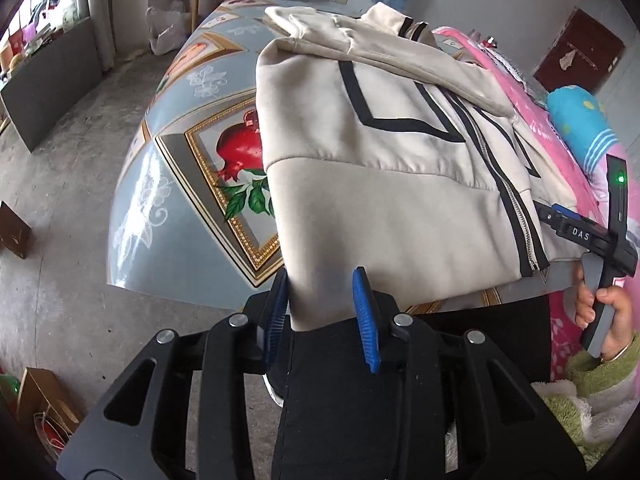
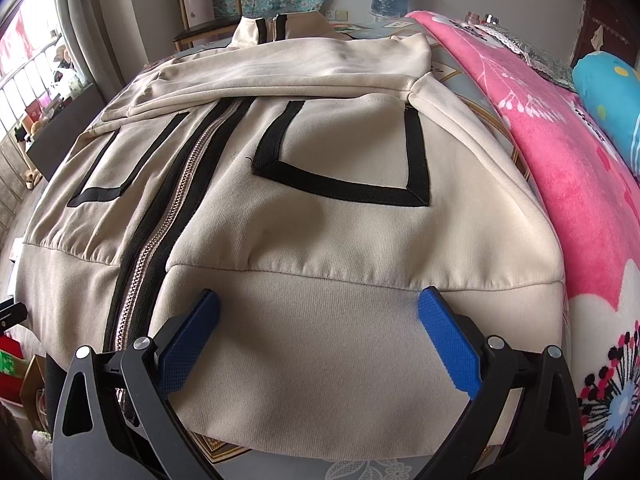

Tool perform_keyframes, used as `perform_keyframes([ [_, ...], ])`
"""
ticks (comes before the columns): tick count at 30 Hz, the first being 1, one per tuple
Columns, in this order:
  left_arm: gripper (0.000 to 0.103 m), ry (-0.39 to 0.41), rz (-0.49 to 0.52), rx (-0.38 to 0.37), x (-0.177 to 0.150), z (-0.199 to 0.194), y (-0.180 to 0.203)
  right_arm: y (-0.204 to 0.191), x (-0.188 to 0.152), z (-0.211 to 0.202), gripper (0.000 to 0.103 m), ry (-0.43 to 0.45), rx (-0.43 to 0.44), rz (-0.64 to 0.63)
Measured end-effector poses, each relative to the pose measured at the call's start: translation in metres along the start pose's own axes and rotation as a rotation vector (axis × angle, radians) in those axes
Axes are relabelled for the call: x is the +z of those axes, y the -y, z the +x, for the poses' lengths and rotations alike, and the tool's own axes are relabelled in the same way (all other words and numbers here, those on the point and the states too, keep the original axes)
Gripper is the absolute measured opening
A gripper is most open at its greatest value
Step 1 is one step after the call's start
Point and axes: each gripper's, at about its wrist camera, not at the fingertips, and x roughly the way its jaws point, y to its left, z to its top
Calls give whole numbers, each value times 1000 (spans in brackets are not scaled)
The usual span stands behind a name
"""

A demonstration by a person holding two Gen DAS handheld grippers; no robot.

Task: Fold large clothes
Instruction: 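Grasp the jacket hem with the left gripper and lift it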

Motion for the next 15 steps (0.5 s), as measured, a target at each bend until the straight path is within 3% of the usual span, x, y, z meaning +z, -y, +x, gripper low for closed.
perform_keyframes([
  [5, 31, 7, 6, -60, 4, -5, 4, 0, 0, 0, 97, 2, 0, 1],
  [11, 31, -22, -5, -17, 5, 5, 3, 0, -1, -1, 97, 4, 1, 1],
  [15, 21, -6, 37, 24, 6, 3, 10, 1, -3, -4, 97, 3, 13, 2],
])
